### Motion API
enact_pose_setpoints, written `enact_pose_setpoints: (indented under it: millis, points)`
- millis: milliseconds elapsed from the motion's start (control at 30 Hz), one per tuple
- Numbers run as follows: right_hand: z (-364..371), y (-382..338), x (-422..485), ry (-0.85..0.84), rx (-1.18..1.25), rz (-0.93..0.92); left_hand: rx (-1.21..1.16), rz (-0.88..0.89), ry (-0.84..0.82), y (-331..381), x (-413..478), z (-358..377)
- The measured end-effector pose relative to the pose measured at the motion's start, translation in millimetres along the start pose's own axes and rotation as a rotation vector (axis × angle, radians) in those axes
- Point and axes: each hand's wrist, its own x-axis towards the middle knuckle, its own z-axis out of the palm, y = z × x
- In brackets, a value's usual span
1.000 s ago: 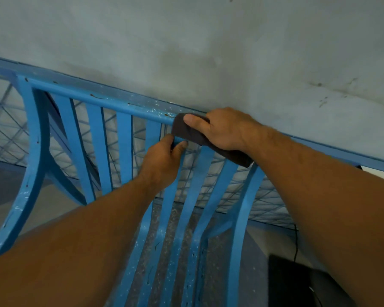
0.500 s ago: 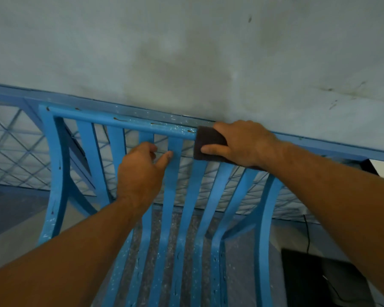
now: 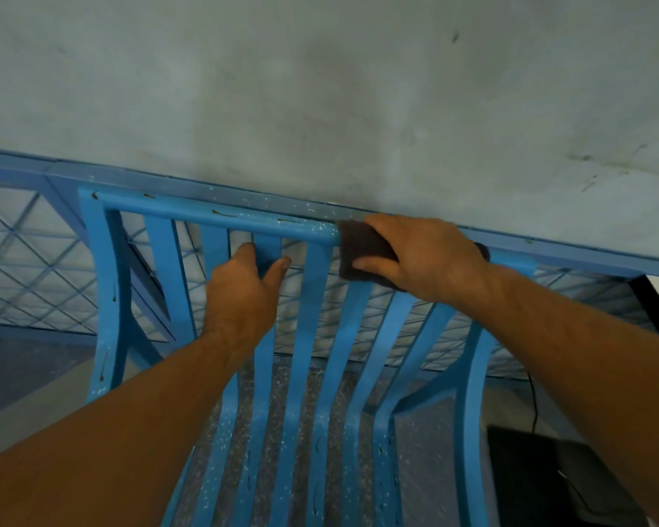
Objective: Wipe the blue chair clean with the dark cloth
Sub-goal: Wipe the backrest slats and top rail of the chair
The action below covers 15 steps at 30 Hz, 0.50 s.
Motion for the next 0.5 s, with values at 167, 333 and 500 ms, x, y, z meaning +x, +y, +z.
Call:
enact_pose_setpoints:
  millis: [167,333,500]
  points:
    - [-13.9,-23.4,45.4,-0.237,0.052,0.128,0.050,0.032,-0.039,-2.1,3.3,-1.2]
    - [-1.0,-37.3,27.8,0.004,-0.090,0.078,0.087,0.055,-0.063,-7.0,5.2,-2.2]
    - [10.2,-21.6,11.3,0.182,0.049,-0.196,0.050,0.067,-0.066,-9.9,5.8,-2.4]
